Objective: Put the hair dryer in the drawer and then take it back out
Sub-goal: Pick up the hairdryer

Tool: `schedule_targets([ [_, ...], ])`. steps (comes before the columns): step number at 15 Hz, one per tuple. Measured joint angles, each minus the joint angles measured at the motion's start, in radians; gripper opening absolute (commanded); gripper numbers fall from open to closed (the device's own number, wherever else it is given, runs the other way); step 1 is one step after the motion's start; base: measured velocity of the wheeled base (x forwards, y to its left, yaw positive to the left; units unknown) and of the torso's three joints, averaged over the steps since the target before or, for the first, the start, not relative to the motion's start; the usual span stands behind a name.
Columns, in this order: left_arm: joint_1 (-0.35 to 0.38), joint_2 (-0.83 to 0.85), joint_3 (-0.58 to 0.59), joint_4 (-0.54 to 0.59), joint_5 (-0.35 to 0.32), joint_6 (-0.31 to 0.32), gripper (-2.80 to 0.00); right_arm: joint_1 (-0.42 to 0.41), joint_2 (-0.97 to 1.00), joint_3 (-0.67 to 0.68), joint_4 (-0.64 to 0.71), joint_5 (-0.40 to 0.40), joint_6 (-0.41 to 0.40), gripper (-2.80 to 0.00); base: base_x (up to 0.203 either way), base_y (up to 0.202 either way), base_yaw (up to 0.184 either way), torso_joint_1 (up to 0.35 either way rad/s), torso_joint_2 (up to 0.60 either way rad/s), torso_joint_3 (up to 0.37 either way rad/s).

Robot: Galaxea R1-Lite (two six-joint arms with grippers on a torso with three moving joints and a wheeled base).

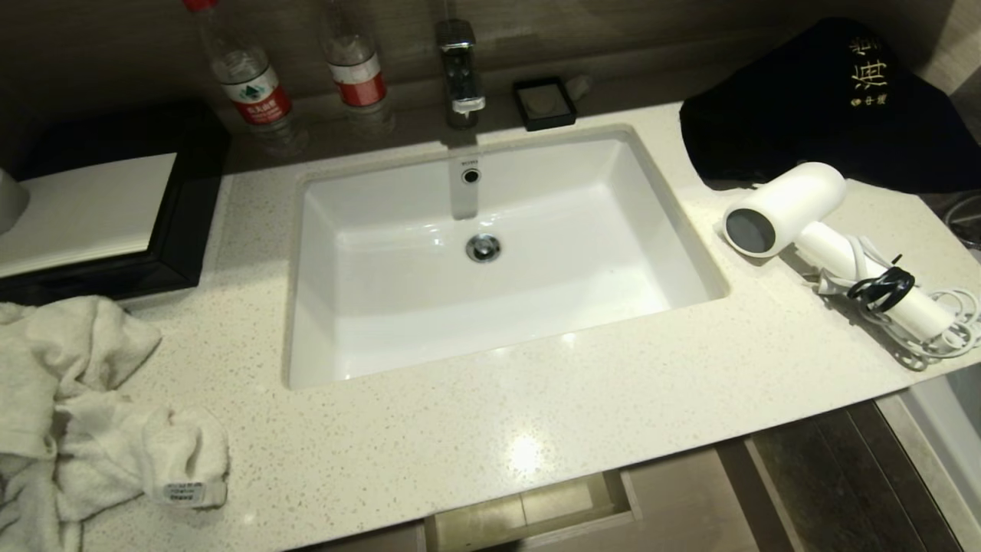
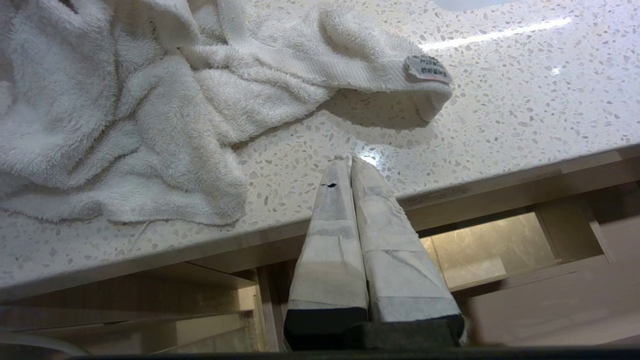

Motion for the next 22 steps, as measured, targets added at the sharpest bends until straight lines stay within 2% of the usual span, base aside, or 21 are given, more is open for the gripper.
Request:
schedule_targets([
  [8, 0.0, 0.0, 0.0, 0.0, 0.0, 0.0, -2.8, 0.0, 0.0, 0.0, 0.0, -0.005, 0.013, -2.8, 0.0, 0.0, 0.0, 0.0, 0.0, 0.0],
  [22, 0.0, 0.0, 0.0, 0.0, 0.0, 0.0, -2.8, -0.001, 0.0, 0.0, 0.001, -0.003, -0.014, -2.8, 0.0, 0.0, 0.0, 0.0, 0.0, 0.0],
])
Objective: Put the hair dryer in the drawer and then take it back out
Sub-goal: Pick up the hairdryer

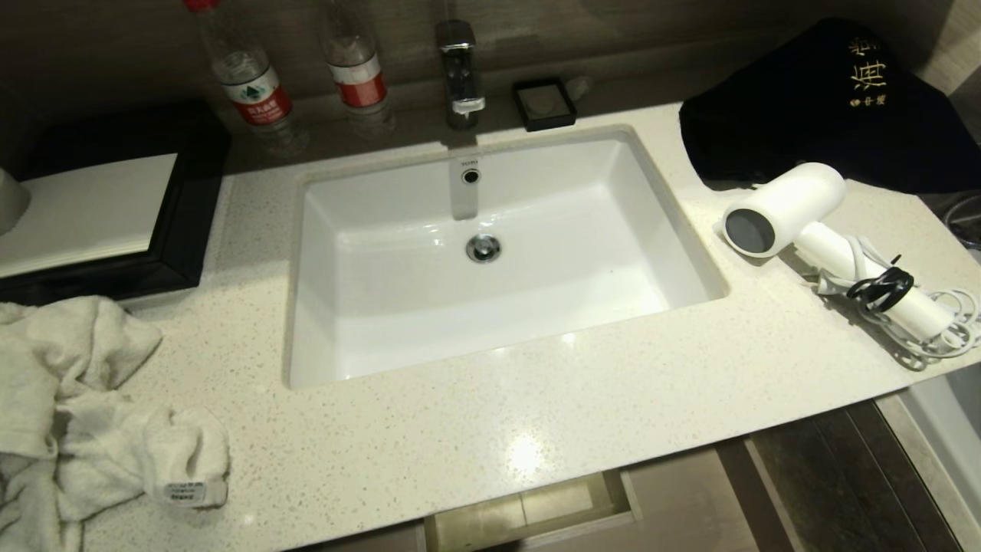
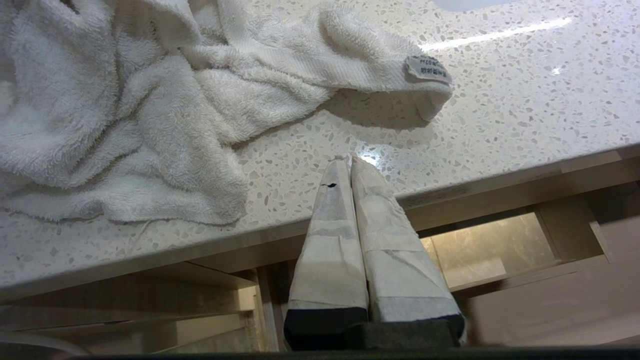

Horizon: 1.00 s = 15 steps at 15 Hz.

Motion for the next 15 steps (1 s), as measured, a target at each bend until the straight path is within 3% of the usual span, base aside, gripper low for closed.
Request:
schedule_targets([
  [15, 0.0, 0.0, 0.0, 0.0, 0.0, 0.0, -2.8, 0.001, 0.0, 0.0, -0.003, 0.005, -0.005, -2.8, 0.0, 0.0, 0.0, 0.035, -0.04, 0.001],
])
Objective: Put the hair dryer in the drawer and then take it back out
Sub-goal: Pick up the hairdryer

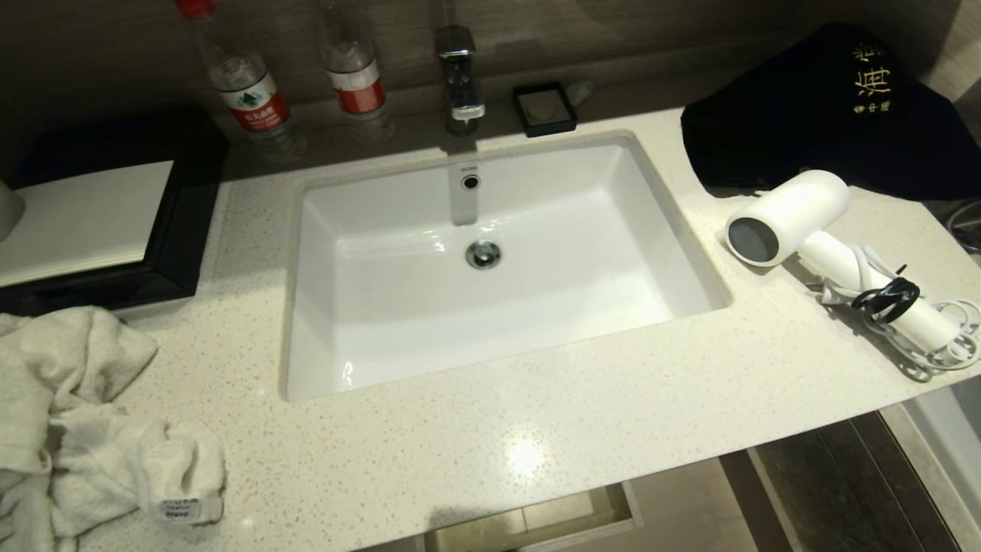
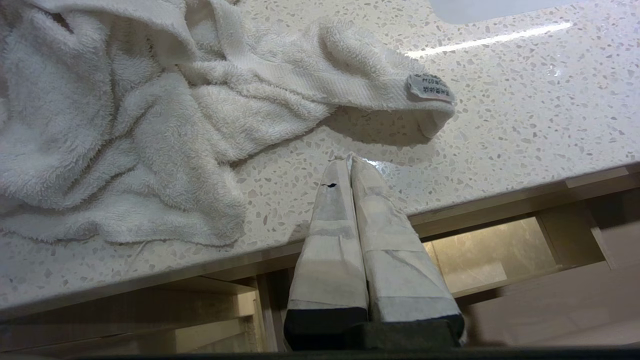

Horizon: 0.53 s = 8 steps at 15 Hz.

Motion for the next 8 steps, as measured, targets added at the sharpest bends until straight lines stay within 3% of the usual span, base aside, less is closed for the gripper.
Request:
schedule_targets([
  [5, 0.0, 0.0, 0.0, 0.0, 0.0, 0.0, -2.8, 0.001, 0.005, -0.035, 0.01, -0.012, -0.018, -2.8, 0.0, 0.0, 0.0, 0.0, 0.0, 0.0],
  [8, 0.0, 0.0, 0.0, 0.0, 0.0, 0.0, -2.8, 0.001, 0.078, -0.303, 0.129, -0.04, -0.031, -2.8, 0.0, 0.0, 0.0, 0.0, 0.0, 0.0],
])
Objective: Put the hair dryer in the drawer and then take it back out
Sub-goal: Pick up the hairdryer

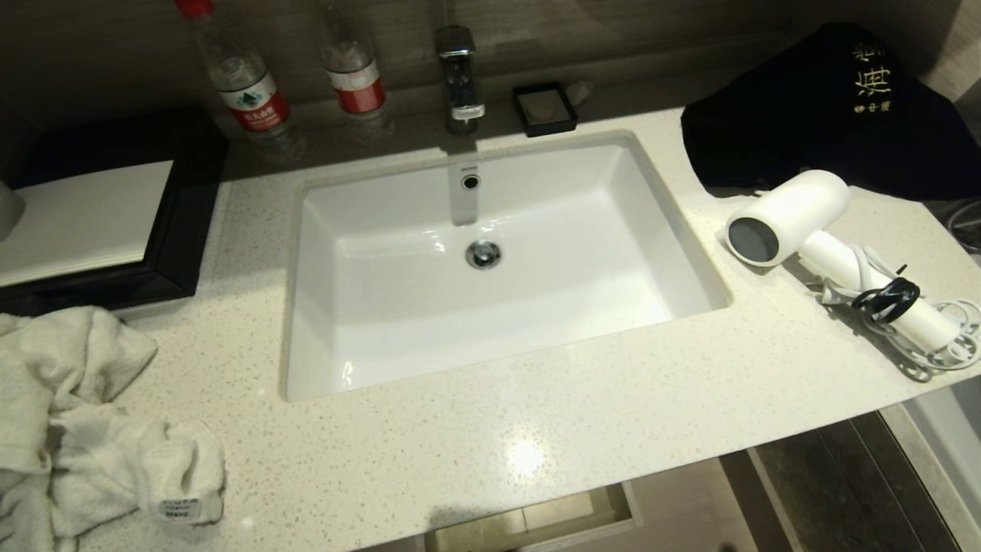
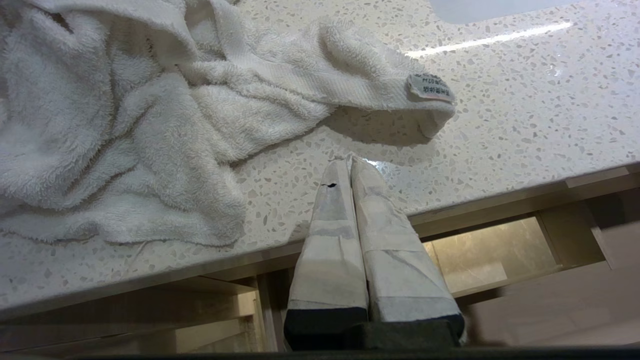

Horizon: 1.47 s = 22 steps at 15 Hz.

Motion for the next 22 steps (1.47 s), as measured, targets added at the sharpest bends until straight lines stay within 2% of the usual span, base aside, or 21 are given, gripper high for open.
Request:
schedule_targets([
  [3, 0.0, 0.0, 0.0, 0.0, -0.001, 0.0, -2.8, -0.002, 0.179, -0.408, 0.248, -0.031, -0.006, -2.8, 0.0, 0.0, 0.0, 0.0, 0.0, 0.0],
  [6, 0.0, 0.0, 0.0, 0.0, 0.0, 0.0, -2.8, -0.001, 0.415, -0.7, 0.542, -0.1, -0.013, -2.8, 0.0, 0.0, 0.0, 0.0, 0.0, 0.0],
  [8, 0.0, 0.0, 0.0, 0.0, 0.0, 0.0, -2.8, 0.007, 0.563, -0.787, 0.65, -0.177, -0.011, -2.8, 0.0, 0.0, 0.0, 0.0, 0.0, 0.0],
  [10, 0.0, 0.0, 0.0, 0.0, 0.0, 0.0, -2.8, 0.011, 0.705, -0.823, 0.673, -0.276, 0.012, -2.8, 0.0, 0.0, 0.0, 0.0, 0.0, 0.0],
  [11, 0.0, 0.0, 0.0, 0.0, 0.0, 0.0, -2.8, 0.011, 0.78, -0.845, 0.678, -0.311, 0.041, -1.47, 0.0, 0.0, 0.0, 0.0, 0.0, 0.0],
  [12, 0.0, 0.0, 0.0, 0.0, 0.0, 0.0, -2.8, 0.013, 0.843, -0.867, 0.681, -0.317, 0.073, 0.0, 0.0, 0.0, 0.0, 0.0, 0.0, 0.0],
  [15, 0.0, 0.0, 0.0, 0.0, 0.0, 0.0, -2.8, 0.013, 1.043, -0.984, 0.671, -0.247, 0.123, 0.0, 0.0, 0.0, 0.0, 0.0, 0.0, 0.0],
  [17, 0.0, 0.0, 0.0, 0.0, 0.0, 0.0, -2.8, 0.01, 1.155, -1.081, 0.651, -0.143, 0.115, 0.0, 0.0, 0.0, 0.0, 0.0, 0.0, 0.0],
  [18, 0.0, 0.0, 0.0, 0.0, 0.0, 0.0, -2.8, -0.002, 1.198, -1.119, 0.636, -0.07, 0.088, 0.0, 0.0, 0.0, 0.0, 0.0, 0.0, 0.0],
  [22, 0.0, 0.0, 0.0, 0.0, -0.001, 0.0, -2.8, -0.139, 1.327, -1.213, 0.623, 0.239, -0.136, 0.0, 0.0, 0.0, 0.0, 0.0, 0.0, 0.0],
])
